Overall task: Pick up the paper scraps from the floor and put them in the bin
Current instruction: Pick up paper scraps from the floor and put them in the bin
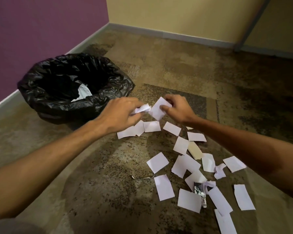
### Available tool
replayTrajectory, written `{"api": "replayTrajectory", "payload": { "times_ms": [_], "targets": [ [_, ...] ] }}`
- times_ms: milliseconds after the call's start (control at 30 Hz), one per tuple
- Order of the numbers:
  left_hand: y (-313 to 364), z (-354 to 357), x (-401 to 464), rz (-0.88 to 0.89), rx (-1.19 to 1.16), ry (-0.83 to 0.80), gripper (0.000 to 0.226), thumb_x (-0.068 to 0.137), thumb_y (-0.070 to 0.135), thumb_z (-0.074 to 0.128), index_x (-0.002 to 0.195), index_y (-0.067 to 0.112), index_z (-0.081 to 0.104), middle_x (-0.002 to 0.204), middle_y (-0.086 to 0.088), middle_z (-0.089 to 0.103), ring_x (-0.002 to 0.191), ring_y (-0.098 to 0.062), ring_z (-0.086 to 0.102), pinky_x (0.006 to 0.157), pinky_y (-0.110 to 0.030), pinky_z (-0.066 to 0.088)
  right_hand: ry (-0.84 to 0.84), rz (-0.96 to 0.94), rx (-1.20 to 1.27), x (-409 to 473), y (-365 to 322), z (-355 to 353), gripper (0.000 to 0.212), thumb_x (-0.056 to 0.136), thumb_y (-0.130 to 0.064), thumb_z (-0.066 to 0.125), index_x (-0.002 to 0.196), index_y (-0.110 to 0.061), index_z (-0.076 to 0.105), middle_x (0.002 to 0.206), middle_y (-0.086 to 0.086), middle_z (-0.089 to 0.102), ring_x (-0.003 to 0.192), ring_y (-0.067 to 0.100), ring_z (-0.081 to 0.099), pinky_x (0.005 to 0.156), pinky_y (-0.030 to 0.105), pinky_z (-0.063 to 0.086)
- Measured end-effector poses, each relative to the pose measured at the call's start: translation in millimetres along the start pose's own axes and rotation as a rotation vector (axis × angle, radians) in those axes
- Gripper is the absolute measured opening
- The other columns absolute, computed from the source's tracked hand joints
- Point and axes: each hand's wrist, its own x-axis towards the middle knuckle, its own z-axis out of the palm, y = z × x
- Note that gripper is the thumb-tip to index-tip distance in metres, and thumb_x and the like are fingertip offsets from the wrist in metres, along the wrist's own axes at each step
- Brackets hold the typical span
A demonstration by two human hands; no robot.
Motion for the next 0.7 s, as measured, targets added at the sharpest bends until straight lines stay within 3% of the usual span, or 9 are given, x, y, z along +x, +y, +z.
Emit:
{"api": "replayTrajectory", "payload": {
  "times_ms": [67, 167, 233, 333, 467, 567, 633, 700],
  "targets": [
    [1.6, -21.8, 6.7, -0.037, -0.056, 0.085, 0.030, 0.093, 0.040, 0.054, 0.111, 0.023, 0.070, 0.084, 0.004, 0.066, 0.069, -0.015, 0.056, 0.059, -0.029, 0.042, 0.049, -0.037, 0.047, 3.0, -20.0, -13.3, 0.012, 0.082, -0.017, 0.058, 0.084, -0.008, 0.066, 0.078, 0.006, 0.069, 0.072, 0.021, 0.065, 0.062, 0.037, 0.050],
    [-0.5, -52.1, 12.7, -0.093, -0.073, 0.213, 0.033, 0.094, 0.046, 0.055, 0.110, 0.022, 0.071, 0.082, 0.004, 0.067, 0.067, -0.015, 0.056, 0.058, -0.032, 0.044, 0.092, -0.108, 0.129, 4.4, -49.1, -28.0, 0.010, 0.082, -0.007, 0.056, 0.081, -0.012, 0.064, 0.074, -0.005, 0.065, 0.063, -0.004, 0.058, 0.057, 0.014, 0.043],
    [-1.2, -71.2, 9.4, -0.124, -0.071, 0.270, 0.034, 0.094, 0.046, 0.054, 0.112, 0.022, 0.071, 0.089, 0.001, 0.071, 0.071, -0.017, 0.060, 0.061, -0.034, 0.047, 0.127, -0.153, 0.159, 4.0, -69.1, -35.2, 0.012, 0.084, -0.005, 0.057, 0.087, -0.012, 0.066, 0.079, -0.006, 0.066, 0.065, -0.010, 0.058, 0.057, 0.003, 0.040],
    [-9.1, -92.1, 2.8, -0.190, -0.028, 0.324, 0.033, 0.093, 0.041, 0.057, 0.119, 0.024, 0.068, 0.104, 0.000, 0.073, 0.083, -0.019, 0.064, 0.069, -0.036, 0.051, 0.181, -0.218, 0.194, 10.7, -90.7, -38.3, 0.022, 0.088, -0.011, 0.058, 0.106, -0.005, 0.069, 0.096, 0.001, 0.072, 0.080, 0.002, 0.066, 0.068, 0.006, 0.048],
    [-27.9, -113.9, -4.0, -0.317, 0.087, 0.352, 0.032, 0.090, 0.038, 0.054, 0.113, 0.024, 0.070, 0.093, -0.007, 0.073, 0.078, -0.029, 0.062, 0.066, -0.038, 0.049, 0.208, -0.292, 0.247, 23.0, -120.0, -32.8, 0.029, 0.093, -0.019, 0.061, 0.118, -0.004, 0.066, 0.108, 0.007, 0.073, 0.077, 0.002, 0.065, 0.071, 0.018, 0.057],
    [-37.9, -120.7, -8.6, -0.418, 0.146, 0.339, 0.026, 0.089, 0.032, 0.054, 0.103, 0.019, 0.072, 0.083, -0.011, 0.070, 0.076, -0.034, 0.061, 0.064, -0.041, 0.049, 0.202, -0.329, 0.230, 31.7, -140.1, -24.4, 0.023, 0.093, -0.019, 0.062, 0.110, -0.005, 0.070, 0.099, 0.004, 0.074, 0.067, -0.004, 0.061, 0.069, 0.014, 0.055],
    [-45.7, -122.7, -14.1, -0.490, 0.195, 0.328, 0.026, 0.088, 0.032, 0.053, 0.099, 0.018, 0.072, 0.082, -0.012, 0.069, 0.077, -0.038, 0.060, 0.064, -0.042, 0.049, 0.159, -0.331, 0.184, 37.0, -150.5, -17.2, 0.013, 0.094, -0.017, 0.061, 0.090, -0.010, 0.071, 0.078, -0.003, 0.072, 0.060, -0.001, 0.064, 0.062, 0.012, 0.051],
    [-54.9, -125.1, -20.9, -0.570, 0.245, 0.295, 0.024, 0.086, 0.032, 0.054, 0.097, 0.019, 0.071, 0.083, -0.013, 0.067, 0.081, -0.042, 0.059, 0.065, -0.041, 0.046, 0.122, -0.327, 0.142, 43.2, -159.1, -9.9, 0.023, 0.094, -0.016, 0.059, 0.073, -0.015, 0.065, 0.064, -0.007, 0.066, 0.054, -0.002, 0.064, 0.055, 0.013, 0.047]
  ]
}}
